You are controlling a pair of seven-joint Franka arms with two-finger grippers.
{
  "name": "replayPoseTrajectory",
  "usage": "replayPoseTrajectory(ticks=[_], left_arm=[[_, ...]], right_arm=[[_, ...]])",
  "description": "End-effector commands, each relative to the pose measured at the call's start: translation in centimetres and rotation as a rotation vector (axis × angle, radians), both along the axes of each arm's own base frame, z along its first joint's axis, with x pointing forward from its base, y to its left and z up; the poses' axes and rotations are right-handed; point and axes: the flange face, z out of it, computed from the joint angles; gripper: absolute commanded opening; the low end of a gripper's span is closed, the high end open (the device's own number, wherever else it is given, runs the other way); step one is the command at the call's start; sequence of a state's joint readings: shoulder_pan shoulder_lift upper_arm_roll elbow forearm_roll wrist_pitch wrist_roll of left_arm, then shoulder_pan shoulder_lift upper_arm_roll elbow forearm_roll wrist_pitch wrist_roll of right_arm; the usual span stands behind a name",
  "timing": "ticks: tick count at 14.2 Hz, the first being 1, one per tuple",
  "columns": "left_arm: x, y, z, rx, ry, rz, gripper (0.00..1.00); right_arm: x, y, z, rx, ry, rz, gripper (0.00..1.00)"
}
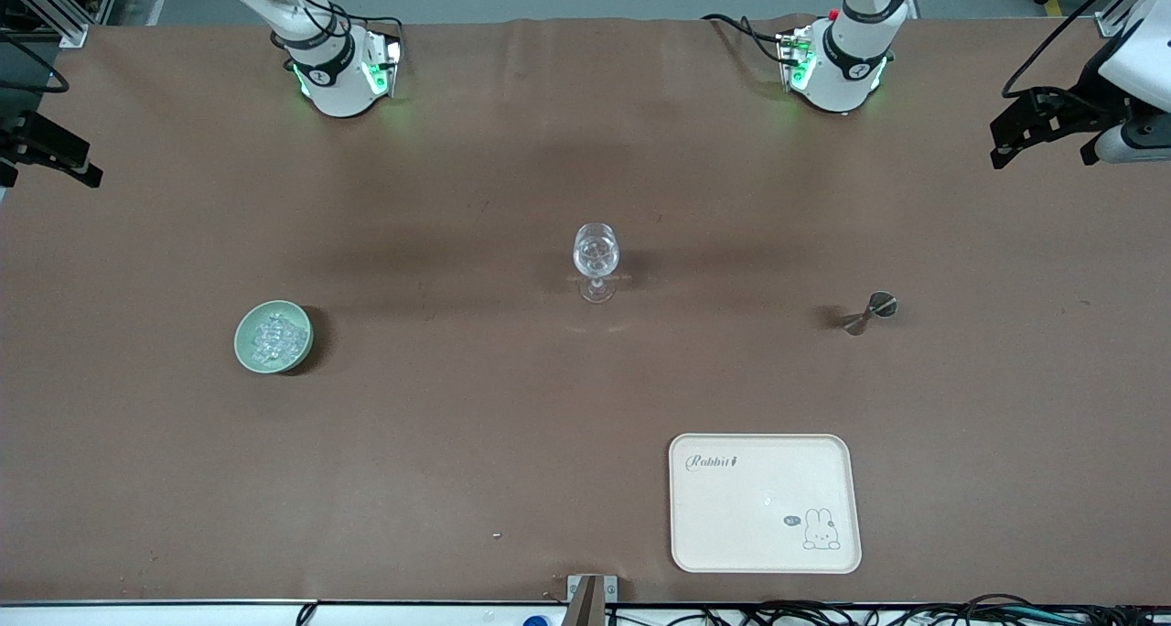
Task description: Pour wine and add ice with both arms
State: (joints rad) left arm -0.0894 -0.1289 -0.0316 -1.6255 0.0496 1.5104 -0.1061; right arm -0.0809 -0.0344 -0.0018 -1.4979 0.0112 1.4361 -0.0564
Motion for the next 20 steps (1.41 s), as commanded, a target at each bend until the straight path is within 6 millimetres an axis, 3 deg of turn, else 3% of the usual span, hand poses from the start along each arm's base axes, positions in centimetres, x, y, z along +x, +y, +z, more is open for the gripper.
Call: replayPoseTrajectory(ticks=[1,8,10,12,14,17,19,20], left_arm=[[-0.1,0.0,0.5,0.003,-0.014,-0.006,1.0],[1.3,1.3,1.5,0.011,-0.029,0.052,1.0],[2.0,3.8,0.7,-0.003,-0.014,0.116,1.0],[3.3,4.3,-1.3,-0.025,0.019,0.224,1.0],[4.6,4.6,-3.7,-0.025,0.058,0.401,1.0],[7.2,5.0,-9.3,-0.016,0.15,0.638,1.0],[8.6,7.6,-11.6,-0.075,0.175,0.707,1.0],[9.7,8.9,-14.0,-0.129,0.196,0.752,1.0]], right_arm=[[-0.6,0.2,-0.1,-0.014,-0.005,-0.009,1.0],[-0.5,0.3,0.0,-0.009,-0.01,0.001,0.99],[-0.4,0.2,-0.2,-0.007,-0.007,-0.002,1.0],[0.2,-0.3,-1.2,-0.009,-0.005,-0.007,1.0],[1.5,-1.2,-3.7,-0.008,-0.002,-0.021,1.0],[3.8,-2.4,-10.3,-0.009,-0.01,-0.038,1.0],[5.3,-3.1,-14.5,-0.009,-0.003,-0.046,1.0],[6.2,-3.6,-16.8,-0.007,0.013,-0.052,0.99]])
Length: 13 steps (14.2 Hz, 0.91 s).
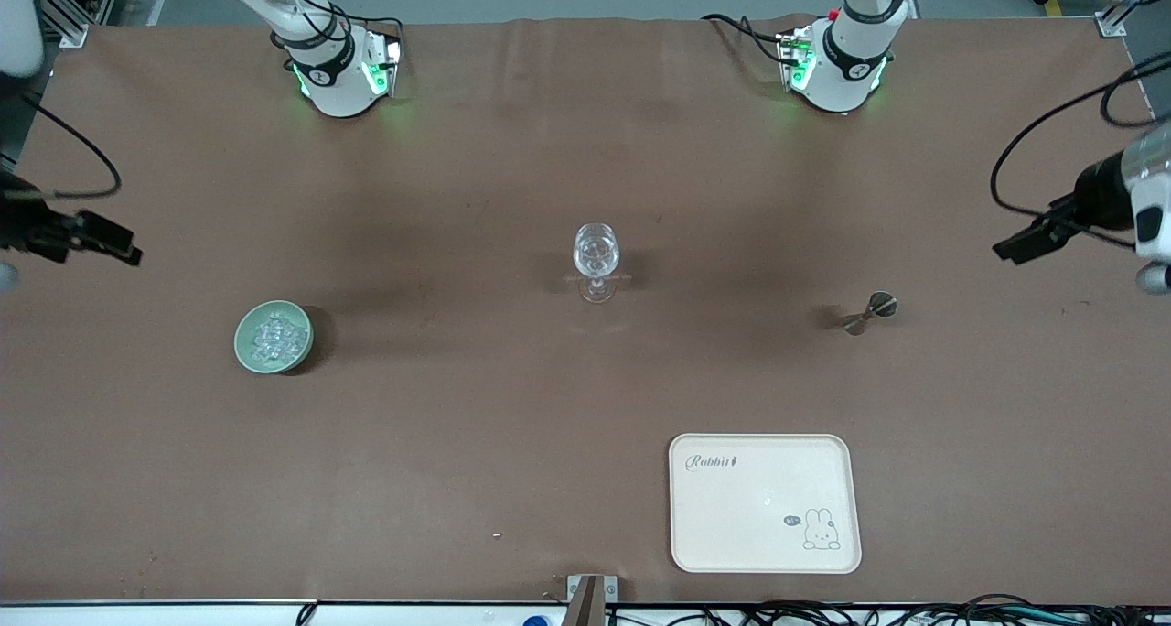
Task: Pour wine and add ice with both arms
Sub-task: 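Reach the right gripper to the ice bowl while the left gripper reaches the jigger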
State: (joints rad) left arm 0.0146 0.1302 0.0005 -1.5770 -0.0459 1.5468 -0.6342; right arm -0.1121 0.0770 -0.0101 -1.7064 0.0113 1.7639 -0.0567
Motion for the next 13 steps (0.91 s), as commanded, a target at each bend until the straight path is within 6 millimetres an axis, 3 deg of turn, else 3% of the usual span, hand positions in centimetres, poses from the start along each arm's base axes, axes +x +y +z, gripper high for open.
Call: replayPoseTrajectory(ticks=[1,3,7,10,11,13], left_arm=[[2.4,4.5,-4.2,-0.103,0.018,0.133,1.0],[3.5,6.2,-8.1,-0.165,0.062,0.199,1.0],[5.3,9.4,-15.5,-0.296,0.113,0.435,1.0],[5.0,10.5,-21.8,-0.382,0.184,0.539,1.0],[4.6,11.8,-24.3,-0.422,0.221,0.591,1.0],[4.3,12.7,-27.2,-0.492,0.261,0.659,1.0]], right_arm=[[1.6,-1.4,-5.8,-0.001,0.039,-0.021,0.99],[2.7,-1.5,-9.7,0.0,0.05,-0.019,0.98],[2.8,-1.3,-15.5,0.001,0.053,-0.015,0.97],[2.6,-0.8,-17.6,0.004,0.069,-0.009,0.93],[2.6,-0.7,-18.3,0.005,0.079,-0.007,0.9],[2.7,-0.9,-20.5,0.008,0.103,-0.01,0.86]])
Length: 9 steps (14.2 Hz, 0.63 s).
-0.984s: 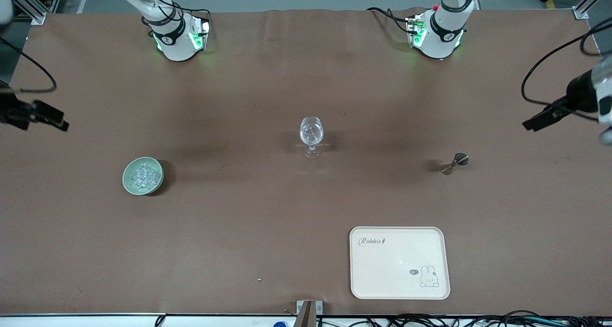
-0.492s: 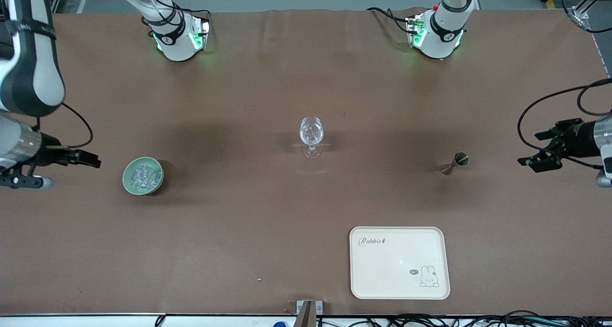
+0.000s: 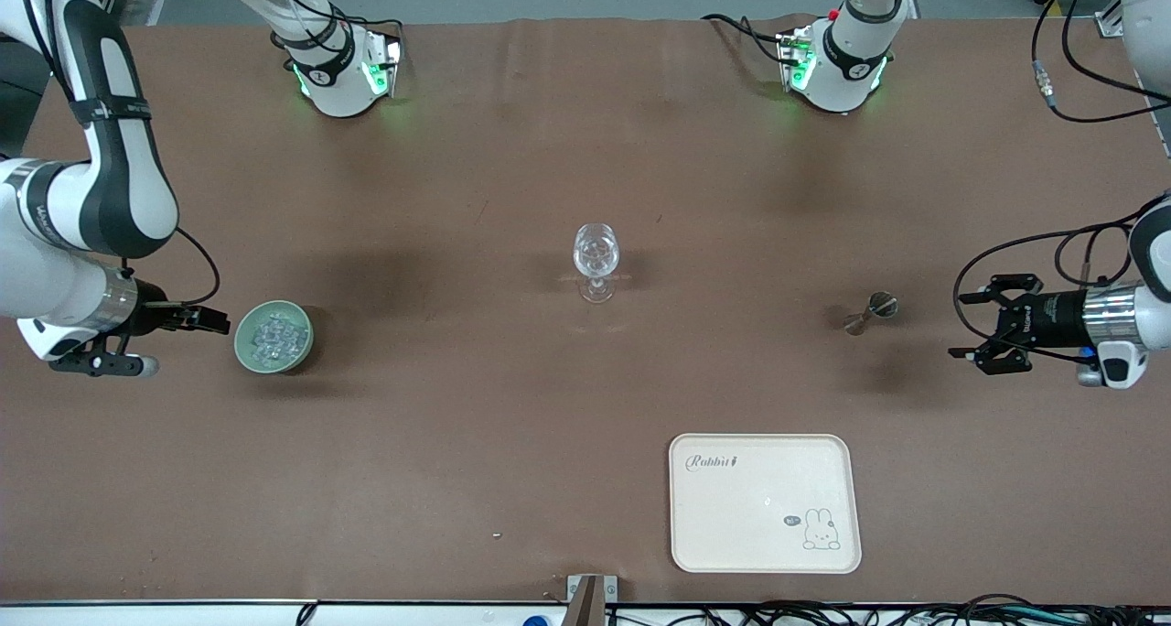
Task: Pour wine and add ice with both arms
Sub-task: 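Reach the right gripper to the ice bowl while the left gripper reaches the jigger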
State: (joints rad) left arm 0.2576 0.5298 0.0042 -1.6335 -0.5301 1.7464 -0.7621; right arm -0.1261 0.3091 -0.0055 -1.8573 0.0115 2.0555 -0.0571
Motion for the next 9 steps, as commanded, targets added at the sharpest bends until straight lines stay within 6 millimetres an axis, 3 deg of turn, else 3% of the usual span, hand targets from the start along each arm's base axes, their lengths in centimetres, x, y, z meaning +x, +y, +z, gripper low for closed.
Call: replayPoseTrajectory(ticks=[1,5,7,9], left_arm=[[-0.6,1.6,-3.7,-0.085,0.048,0.103,1.0],[-1.9,2.1,-8.9,-0.17,0.11,0.159,1.0],[-2.5,1.6,-10.6,-0.204,0.114,0.176,1.0],[-3.7,1.2,-12.4,-0.216,0.085,0.176,1.0]], right_arm=[[0.0,0.2,-2.6,-0.001,0.02,0.005,0.83],[-0.9,1.3,-4.9,0.002,0.027,0.019,0.8],[-1.8,1.9,-7.1,-0.001,0.001,0.028,0.8],[-2.1,2.9,-8.1,-0.002,0.001,0.044,0.79]])
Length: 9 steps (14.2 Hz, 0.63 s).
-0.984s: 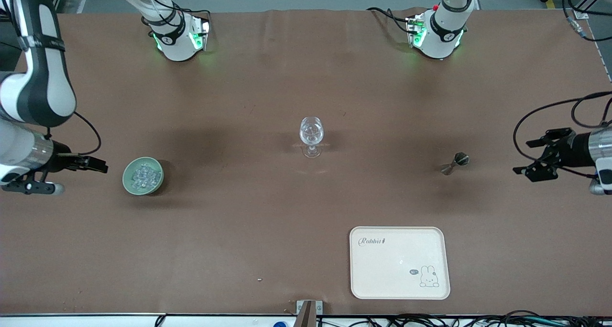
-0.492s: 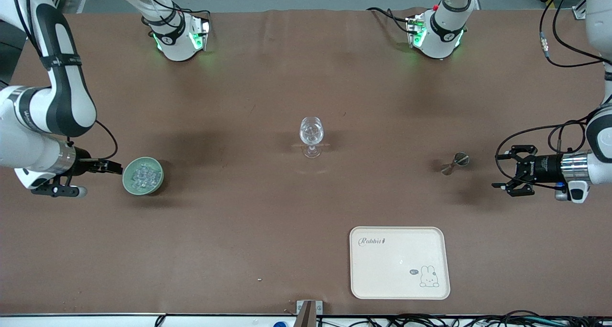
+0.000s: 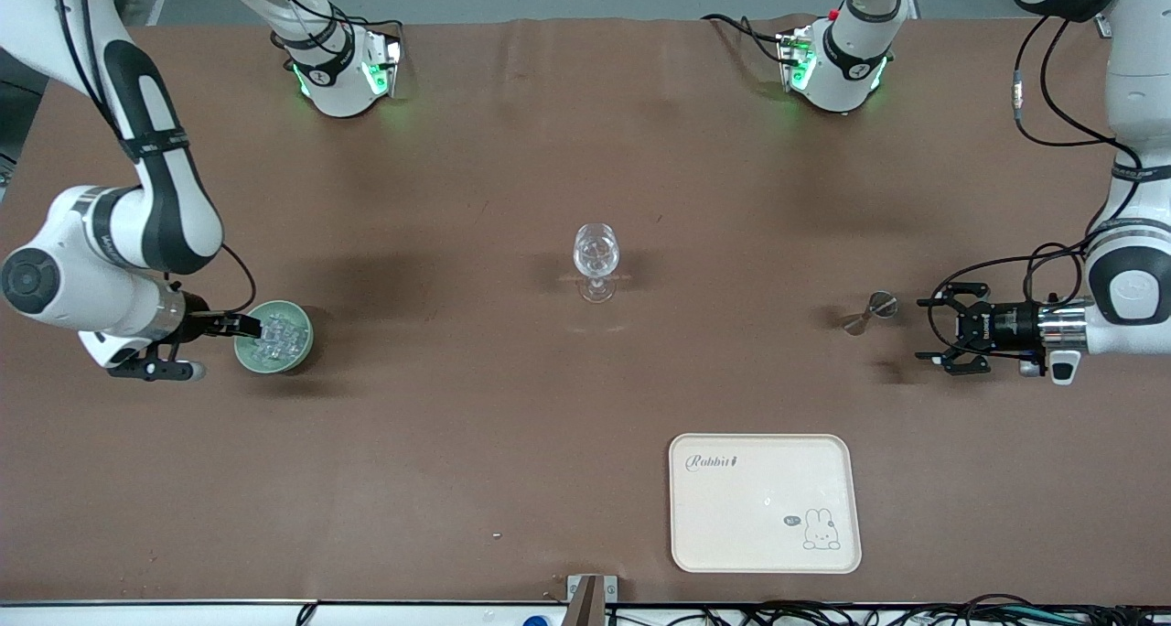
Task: Pour wine and add ice with both arms
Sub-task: 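Close the left gripper on the silver jigger while the right gripper lowers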
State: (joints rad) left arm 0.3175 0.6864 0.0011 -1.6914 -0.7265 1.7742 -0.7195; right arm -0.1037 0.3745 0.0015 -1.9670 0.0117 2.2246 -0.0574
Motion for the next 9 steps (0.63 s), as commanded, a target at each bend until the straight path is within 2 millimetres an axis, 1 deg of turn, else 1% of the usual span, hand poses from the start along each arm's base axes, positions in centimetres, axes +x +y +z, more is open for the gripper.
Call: replayPoseTrajectory(ticks=[1,3,5,9], left_arm=[[-1.9,-0.9,-2.1,-0.019,-0.047,0.015,1.0],[-3.0,-1.4,-3.4,-0.048,-0.073,0.044,1.0],[-3.8,-1.9,-4.1,-0.085,-0.081,0.069,1.0],[-4.7,-2.7,-4.4,-0.134,-0.071,0.125,1.0]], right_arm=[[-1.0,0.9,-1.5,-0.003,0.008,0.014,0.78],[-0.9,0.9,-2.5,-0.002,0.005,0.015,0.71],[-0.9,0.9,-2.9,-0.003,0.0,0.013,0.69],[-0.7,0.7,-4.2,-0.004,-0.006,0.012,0.67]])
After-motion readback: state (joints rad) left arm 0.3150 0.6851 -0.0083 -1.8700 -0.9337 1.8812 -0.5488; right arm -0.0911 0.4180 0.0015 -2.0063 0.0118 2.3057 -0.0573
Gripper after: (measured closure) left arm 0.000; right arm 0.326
